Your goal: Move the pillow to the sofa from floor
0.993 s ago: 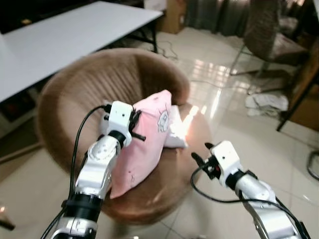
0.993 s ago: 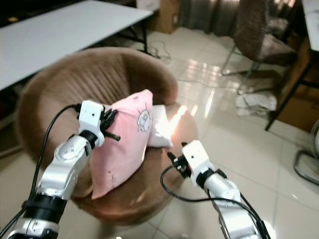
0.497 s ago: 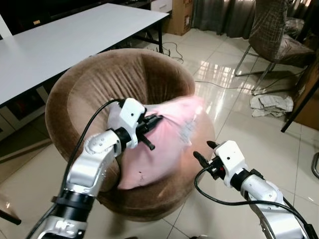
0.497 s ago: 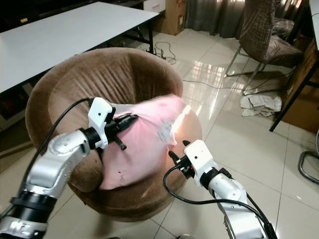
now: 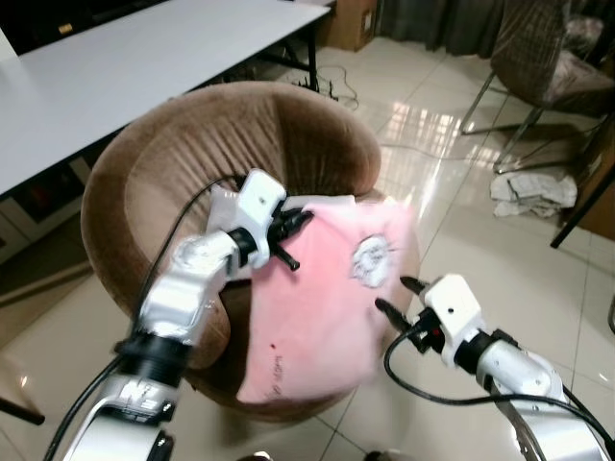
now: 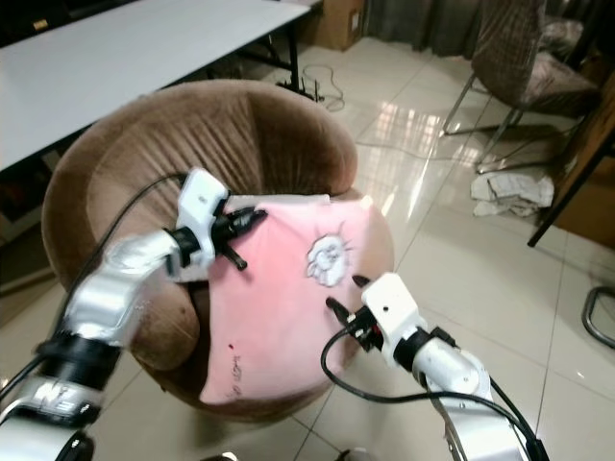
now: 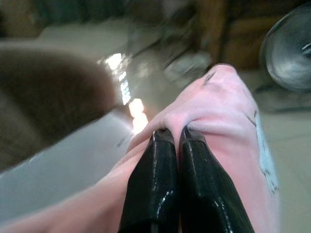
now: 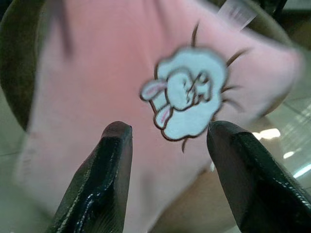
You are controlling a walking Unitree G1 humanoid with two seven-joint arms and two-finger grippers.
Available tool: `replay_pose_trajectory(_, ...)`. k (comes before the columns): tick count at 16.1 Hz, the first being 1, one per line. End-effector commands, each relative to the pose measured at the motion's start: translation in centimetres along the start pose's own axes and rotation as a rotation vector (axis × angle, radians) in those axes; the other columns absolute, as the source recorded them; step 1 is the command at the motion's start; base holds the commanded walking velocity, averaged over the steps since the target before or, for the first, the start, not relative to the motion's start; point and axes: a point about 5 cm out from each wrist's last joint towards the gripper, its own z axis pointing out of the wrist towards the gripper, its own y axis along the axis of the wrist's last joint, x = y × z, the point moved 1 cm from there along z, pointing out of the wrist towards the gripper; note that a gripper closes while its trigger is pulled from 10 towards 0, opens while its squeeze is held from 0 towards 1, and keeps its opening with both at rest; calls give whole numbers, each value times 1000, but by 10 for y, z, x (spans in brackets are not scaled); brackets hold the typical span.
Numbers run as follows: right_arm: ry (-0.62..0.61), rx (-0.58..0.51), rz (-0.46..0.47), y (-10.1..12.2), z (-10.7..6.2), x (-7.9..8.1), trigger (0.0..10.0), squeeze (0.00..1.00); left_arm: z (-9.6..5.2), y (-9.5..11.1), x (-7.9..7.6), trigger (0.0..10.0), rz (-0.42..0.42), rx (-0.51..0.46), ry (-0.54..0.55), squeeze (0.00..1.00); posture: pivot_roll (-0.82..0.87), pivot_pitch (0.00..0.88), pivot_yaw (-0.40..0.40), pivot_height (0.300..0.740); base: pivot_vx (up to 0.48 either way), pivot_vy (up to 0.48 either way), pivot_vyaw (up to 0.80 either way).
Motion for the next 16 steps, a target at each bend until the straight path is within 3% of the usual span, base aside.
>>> replay_pose_trajectory(1,36,-5,15,2,-1,7,10000,0,6,-1,6,10000,43,8,74,0,-91,92,74,740,0,0,0)
replay_pose_trajectory(3,99,17,37,-1,-4,20,10000,0,16,-20,15,10000,-2,56,198,0,-112,127,68,740,0,0,0)
replay_pose_trajectory(7,111,41,42,-5,-1,30,10000,0,14,-46,31,10000,39,156,428,0,-151,172,55,740,0,0,0)
replay_pose_trajectory(11,104,61,51,-11,30,39,10000,0,6,-43,54,10000,85,197,566,0,-157,197,42,740,0,0,0)
replay_pose_trajectory(12,107,62,53,-10,39,41,10000,0,4,-41,59,10000,72,194,581,1000,-155,199,40,740,0,0,0)
replay_pose_trajectory(16,104,70,57,-10,65,40,10000,0,-1,-38,69,10000,53,184,651,1000,-154,198,38,740,0,0,0)
